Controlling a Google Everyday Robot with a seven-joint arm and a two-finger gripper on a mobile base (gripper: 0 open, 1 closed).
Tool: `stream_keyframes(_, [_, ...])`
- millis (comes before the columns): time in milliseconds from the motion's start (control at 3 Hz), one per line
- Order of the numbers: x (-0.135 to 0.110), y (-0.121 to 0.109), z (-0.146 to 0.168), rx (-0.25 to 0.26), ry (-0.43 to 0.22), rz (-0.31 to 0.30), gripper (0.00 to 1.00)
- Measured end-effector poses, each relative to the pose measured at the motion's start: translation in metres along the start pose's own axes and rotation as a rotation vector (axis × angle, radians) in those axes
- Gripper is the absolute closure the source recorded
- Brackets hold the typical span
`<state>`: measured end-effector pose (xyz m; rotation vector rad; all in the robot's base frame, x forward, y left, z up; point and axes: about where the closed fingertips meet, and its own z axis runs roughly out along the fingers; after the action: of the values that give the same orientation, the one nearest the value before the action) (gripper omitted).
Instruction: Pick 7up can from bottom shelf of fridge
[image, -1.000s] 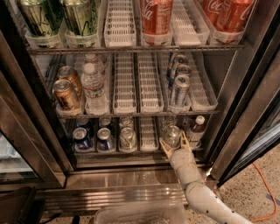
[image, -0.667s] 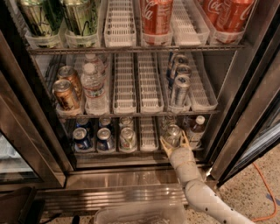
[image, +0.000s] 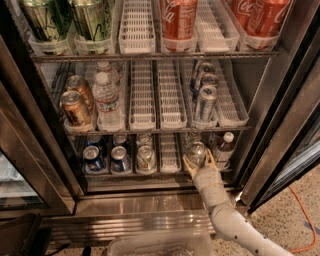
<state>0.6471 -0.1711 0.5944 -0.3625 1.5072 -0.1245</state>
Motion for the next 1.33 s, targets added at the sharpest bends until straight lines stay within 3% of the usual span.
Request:
stream_keyframes(333, [0.0,0.0,0.0,0.0,0.0,0.0,1.0])
stream_keyframes(667, [-0.015,0.004,-0.005,-0.027,-0.003,0.042,1.0])
stream_keyframes(1000, [-0.07,0.009,-0.023,-0.074,-0.058,0.089,1.0])
stream_keyframes(1333, [-0.07,0.009,-0.023,-0.074,-0.058,0.089,1.0])
